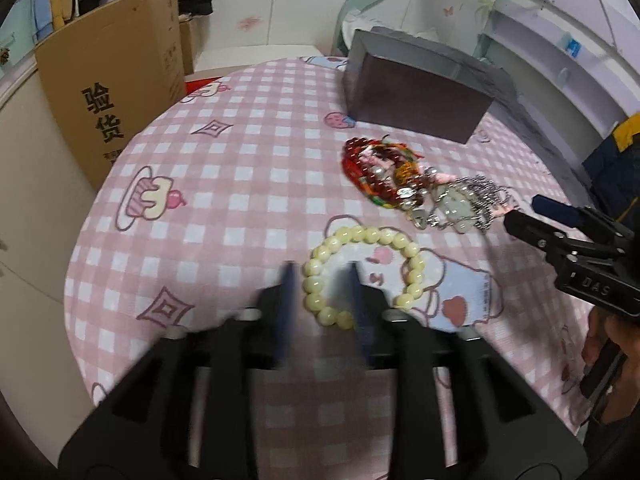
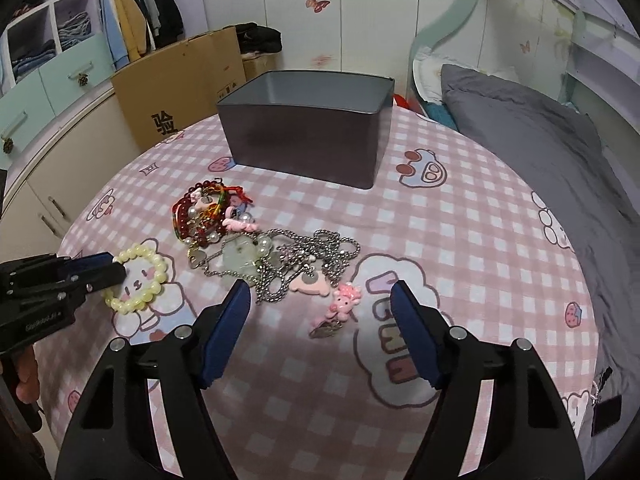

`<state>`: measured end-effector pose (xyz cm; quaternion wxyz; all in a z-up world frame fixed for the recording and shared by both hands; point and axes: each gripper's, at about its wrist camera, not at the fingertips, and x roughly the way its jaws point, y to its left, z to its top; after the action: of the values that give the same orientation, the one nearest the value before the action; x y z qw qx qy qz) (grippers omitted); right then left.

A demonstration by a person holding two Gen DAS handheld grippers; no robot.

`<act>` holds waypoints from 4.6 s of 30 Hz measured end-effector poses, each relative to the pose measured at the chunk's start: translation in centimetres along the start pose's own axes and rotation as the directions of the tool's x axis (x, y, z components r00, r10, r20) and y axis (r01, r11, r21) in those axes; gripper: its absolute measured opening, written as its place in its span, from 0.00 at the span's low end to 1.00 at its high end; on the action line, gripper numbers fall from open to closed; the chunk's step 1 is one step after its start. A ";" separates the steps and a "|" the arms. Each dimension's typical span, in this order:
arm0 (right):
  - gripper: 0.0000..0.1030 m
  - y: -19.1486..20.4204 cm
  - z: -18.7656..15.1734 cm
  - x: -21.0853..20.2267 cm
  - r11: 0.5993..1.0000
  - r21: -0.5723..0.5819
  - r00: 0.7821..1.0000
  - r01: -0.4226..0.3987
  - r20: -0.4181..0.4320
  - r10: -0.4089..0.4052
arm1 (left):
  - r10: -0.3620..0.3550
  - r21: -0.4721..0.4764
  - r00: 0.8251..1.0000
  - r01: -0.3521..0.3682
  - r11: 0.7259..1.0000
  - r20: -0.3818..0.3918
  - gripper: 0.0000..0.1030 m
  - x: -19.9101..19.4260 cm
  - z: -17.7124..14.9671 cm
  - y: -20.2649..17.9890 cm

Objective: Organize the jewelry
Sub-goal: 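Grasp the cream bead bracelet with the left tool while the right tool grasps the silver chain necklace, then lift the bracelet with the left tool while the right tool carries the chain over the grey tin, then open both tools to drop the bracelet and chain into the tin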

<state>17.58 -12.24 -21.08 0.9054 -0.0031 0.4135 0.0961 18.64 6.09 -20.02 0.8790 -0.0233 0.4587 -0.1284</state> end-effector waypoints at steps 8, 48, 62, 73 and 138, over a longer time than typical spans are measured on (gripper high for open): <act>0.38 0.8 0.2 0.5 0.996 -0.017 0.996 -0.082 -0.020 0.082 | 0.120 0.066 0.992 -0.123 0.990 0.045 0.42 0.6 -0.2 -0.5; 0.01 1.2 3.0 -6.3 0.978 -0.030 0.971 -0.207 0.116 0.209 | -0.213 0.019 0.965 0.213 0.977 0.155 0.09 -4.6 1.8 -1.4; 0.01 1.7 6.4 -13.0 0.973 -0.097 0.934 -0.208 0.275 0.227 | -0.305 0.085 0.921 0.293 0.952 0.242 0.09 -9.0 5.1 -3.4; 0.01 2.3 10.5 -15.8 0.969 -0.170 0.901 -0.178 0.368 0.230 | -0.377 0.165 0.881 0.342 0.925 0.287 0.09 -11.9 9.8 -5.3; 0.27 -4.2 11.2 -5.5 0.986 -0.002 0.967 -0.167 0.194 0.164 | -0.145 0.122 0.986 0.135 0.983 0.079 0.10 0.3 16.7 -6.7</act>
<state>23.17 -16.37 -9.92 0.9302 0.0473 0.3229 0.1680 30.97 -1.78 -9.57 0.8868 -0.0101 0.4087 -0.2153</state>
